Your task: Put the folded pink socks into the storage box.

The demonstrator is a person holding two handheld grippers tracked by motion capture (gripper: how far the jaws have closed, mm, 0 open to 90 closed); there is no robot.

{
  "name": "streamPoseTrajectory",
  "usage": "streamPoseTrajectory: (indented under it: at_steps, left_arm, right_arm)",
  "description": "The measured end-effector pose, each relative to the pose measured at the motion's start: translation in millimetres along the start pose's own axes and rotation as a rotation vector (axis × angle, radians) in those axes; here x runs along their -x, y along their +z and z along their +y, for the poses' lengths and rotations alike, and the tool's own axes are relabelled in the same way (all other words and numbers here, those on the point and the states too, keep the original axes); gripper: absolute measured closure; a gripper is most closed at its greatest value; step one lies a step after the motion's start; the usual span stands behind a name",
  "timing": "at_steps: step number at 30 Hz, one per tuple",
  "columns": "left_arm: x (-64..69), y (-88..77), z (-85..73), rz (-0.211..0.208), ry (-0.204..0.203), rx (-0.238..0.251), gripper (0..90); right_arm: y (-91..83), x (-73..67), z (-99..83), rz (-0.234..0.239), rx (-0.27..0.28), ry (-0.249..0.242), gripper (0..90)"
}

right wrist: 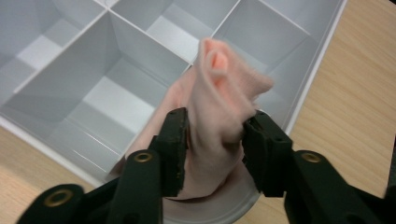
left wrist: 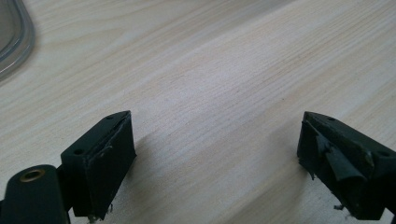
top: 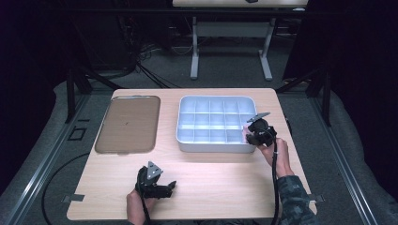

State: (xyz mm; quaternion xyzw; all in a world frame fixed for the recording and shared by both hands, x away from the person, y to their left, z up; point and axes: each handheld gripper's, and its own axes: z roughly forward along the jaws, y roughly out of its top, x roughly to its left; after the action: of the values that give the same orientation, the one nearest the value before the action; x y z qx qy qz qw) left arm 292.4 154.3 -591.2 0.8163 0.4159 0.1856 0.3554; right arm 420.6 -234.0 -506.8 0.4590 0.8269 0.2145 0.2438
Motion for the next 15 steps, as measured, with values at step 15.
streamPoseTrajectory:
  at_steps: [15]
  left_arm:
    - [0.2,0.2,0.3,0.001,0.000,-0.001,10.9]
  right_arm:
    - [-8.3,2.5,2.8,0.040,0.047,-0.020,81.4]
